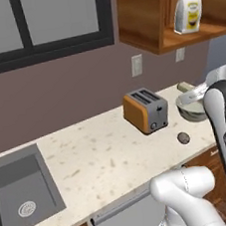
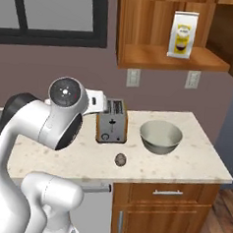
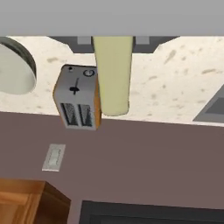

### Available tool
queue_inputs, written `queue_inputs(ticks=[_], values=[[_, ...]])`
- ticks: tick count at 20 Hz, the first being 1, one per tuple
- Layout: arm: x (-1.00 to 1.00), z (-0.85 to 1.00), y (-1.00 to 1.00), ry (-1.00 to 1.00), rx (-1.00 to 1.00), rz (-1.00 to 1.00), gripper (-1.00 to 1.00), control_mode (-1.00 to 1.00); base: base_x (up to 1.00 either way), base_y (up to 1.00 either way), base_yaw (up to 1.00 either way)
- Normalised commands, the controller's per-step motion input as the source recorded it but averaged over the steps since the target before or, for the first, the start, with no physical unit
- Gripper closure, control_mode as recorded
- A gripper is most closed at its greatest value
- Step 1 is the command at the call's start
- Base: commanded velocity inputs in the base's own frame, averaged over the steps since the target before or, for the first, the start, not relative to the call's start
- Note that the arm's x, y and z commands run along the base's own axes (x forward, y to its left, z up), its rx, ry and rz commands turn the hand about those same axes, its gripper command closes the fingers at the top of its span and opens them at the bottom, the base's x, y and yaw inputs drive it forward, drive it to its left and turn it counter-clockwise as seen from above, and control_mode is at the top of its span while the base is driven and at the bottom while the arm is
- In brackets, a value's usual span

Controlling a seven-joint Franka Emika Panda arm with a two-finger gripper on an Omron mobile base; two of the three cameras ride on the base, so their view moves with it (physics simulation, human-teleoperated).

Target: Pick the egg and butter from the fridge and place them by the bowl for mixing.

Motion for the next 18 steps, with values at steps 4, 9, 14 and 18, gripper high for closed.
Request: queue_inputs(ticks=[4,9,14,18], values=[[0.0,0.0,0.0,0.0,0.0,0.0,1.0,1.0,0.01,-0.96,0.05],[0.0,0.0,0.0,0.0,0.0,0.0,1.0,1.0,0.0,-0.32,0.02],[0.0,-0.08,0.0,0.13,-0.04,0.0,1.0,-1.0,-0.02,0.0,0.0],[0.0,-0.3,0.0,0.43,-0.17,0.0,1.0,-1.0,0.0,0.0,0.0]])
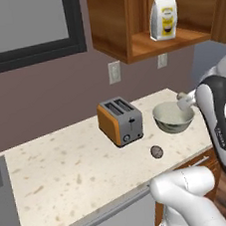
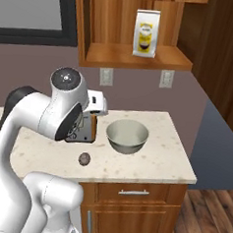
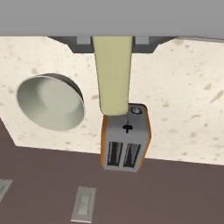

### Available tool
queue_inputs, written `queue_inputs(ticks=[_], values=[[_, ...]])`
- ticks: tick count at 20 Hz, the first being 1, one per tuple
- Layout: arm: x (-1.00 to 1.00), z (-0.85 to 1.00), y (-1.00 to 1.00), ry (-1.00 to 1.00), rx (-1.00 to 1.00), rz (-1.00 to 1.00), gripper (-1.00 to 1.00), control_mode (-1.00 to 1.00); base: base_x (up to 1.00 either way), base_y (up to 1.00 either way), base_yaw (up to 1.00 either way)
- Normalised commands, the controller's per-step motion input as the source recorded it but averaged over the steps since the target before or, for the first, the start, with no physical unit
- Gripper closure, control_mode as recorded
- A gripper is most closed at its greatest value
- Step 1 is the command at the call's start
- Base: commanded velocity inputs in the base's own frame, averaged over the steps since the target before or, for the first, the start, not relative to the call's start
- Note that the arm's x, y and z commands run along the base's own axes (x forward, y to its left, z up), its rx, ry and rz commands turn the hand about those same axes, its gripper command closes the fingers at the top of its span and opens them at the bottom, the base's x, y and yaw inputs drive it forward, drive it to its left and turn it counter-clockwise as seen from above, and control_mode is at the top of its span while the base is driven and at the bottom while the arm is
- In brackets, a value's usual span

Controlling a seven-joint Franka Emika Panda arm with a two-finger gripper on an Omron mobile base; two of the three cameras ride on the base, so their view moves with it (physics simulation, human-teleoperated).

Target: Pick the egg and butter from the fridge and place them by the bowl for mixing.

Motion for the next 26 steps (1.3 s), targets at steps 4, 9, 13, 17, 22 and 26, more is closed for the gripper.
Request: queue_inputs(ticks=[4,9,13,17,22,26], values=[[0.0,-0.1,0.0,0.04,-0.06,0.0,1.0,-1.0,0.0,0.0,0.0],[0.0,-0.55,0.0,0.09,-0.14,0.03,1.0,-1.0,0.0,0.0,0.0],[-0.06,-0.71,0.08,0.08,-0.12,0.04,1.0,-1.0,0.0,0.0,0.0],[-0.13,-0.66,0.19,0.02,-0.09,0.08,1.0,-1.0,0.0,0.0,0.0],[-0.05,-0.59,0.09,0.0,-0.04,0.11,1.0,-1.0,0.0,0.0,0.0],[0.04,-0.24,0.03,-0.06,0.0,0.05,1.0,-1.0,0.0,0.0,0.0]])
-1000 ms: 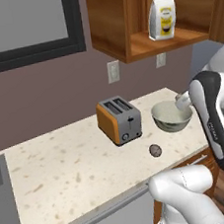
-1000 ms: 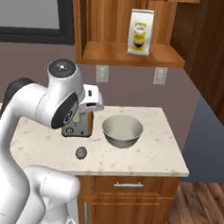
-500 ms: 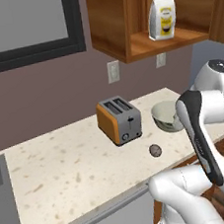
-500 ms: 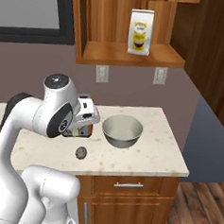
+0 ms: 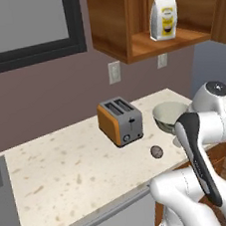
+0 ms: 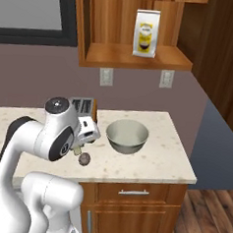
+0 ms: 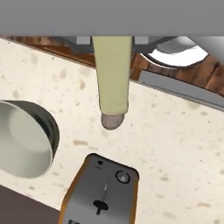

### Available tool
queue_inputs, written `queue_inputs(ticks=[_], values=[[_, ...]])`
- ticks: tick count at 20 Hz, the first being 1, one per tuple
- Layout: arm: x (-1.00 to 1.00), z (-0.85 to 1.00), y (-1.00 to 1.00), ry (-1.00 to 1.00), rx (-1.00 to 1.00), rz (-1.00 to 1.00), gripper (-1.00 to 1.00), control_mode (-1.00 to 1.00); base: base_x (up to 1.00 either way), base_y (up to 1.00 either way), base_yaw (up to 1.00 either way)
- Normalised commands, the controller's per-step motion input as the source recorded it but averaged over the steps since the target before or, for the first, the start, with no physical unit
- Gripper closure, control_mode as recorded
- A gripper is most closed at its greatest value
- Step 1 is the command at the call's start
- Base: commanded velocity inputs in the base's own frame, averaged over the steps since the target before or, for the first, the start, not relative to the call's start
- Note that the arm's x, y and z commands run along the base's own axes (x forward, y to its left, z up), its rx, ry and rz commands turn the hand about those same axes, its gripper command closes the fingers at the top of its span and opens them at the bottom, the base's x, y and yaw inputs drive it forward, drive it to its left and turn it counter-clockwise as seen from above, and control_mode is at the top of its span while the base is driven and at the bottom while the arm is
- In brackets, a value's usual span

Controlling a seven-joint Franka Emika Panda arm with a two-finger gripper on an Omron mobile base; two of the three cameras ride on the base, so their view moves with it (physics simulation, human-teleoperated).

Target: Pick the egg and butter from the fridge and place them by the bowl for mixing.

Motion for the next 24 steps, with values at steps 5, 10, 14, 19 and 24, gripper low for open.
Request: queue_inputs(ticks=[5,10,14,19,24], values=[[0.18,-0.15,0.17,-0.06,0.0,0.02,1.0,-1.0,0.0,0.0,0.0],[0.33,0.0,0.3,0.0,0.0,0.0,1.0,-1.0,0.0,0.0,0.0],[0.24,-0.13,0.29,0.0,-0.02,0.01,1.0,-1.0,0.0,0.0,0.0],[0.08,-0.3,0.03,0.0,0.0,0.29,1.0,-1.0,0.0,0.0,0.0],[0.0,-0.13,0.0,0.0,-0.01,0.17,1.0,-1.0,0.0,0.0,0.0]])
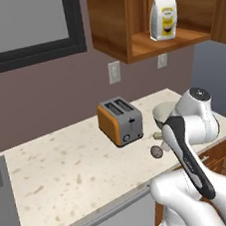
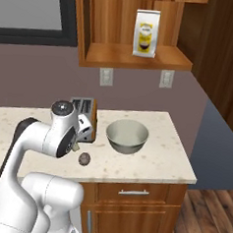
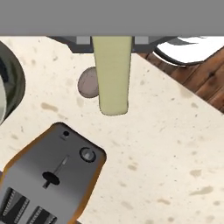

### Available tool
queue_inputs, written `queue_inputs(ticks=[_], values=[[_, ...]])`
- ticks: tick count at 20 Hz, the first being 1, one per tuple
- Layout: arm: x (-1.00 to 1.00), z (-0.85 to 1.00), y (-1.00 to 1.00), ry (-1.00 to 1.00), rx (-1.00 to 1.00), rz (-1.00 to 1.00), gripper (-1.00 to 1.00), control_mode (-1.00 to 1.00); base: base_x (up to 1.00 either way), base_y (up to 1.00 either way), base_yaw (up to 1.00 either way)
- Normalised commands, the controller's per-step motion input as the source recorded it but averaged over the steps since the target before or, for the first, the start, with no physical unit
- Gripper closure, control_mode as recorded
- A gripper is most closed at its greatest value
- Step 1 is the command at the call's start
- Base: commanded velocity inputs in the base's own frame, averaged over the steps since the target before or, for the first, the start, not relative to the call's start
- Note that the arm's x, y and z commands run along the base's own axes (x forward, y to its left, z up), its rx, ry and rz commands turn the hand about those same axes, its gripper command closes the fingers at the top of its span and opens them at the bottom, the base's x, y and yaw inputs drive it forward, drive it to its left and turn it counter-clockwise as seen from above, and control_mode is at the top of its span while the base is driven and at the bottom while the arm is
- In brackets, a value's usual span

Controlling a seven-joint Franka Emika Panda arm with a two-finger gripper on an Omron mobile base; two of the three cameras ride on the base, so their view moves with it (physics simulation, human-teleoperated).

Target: Pick the egg and butter from the fridge and place them by the bowl for mixing.

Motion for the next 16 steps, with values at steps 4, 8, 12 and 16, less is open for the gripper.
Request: queue_inputs(ticks=[4,8,12,16], values=[[0.12,-0.16,0.05,0.0,-0.02,0.0,1.0,-1.0,0.0,0.0,0.0],[0.42,-0.14,0.03,0.0,0.0,0.0,1.0,-1.0,0.0,0.0,0.0],[0.48,-0.13,0.0,0.0,0.0,0.0,1.0,-1.0,0.0,0.0,0.0],[0.43,-0.16,0.0,0.0,0.0,0.04,1.0,-1.0,0.0,0.0,0.0]])
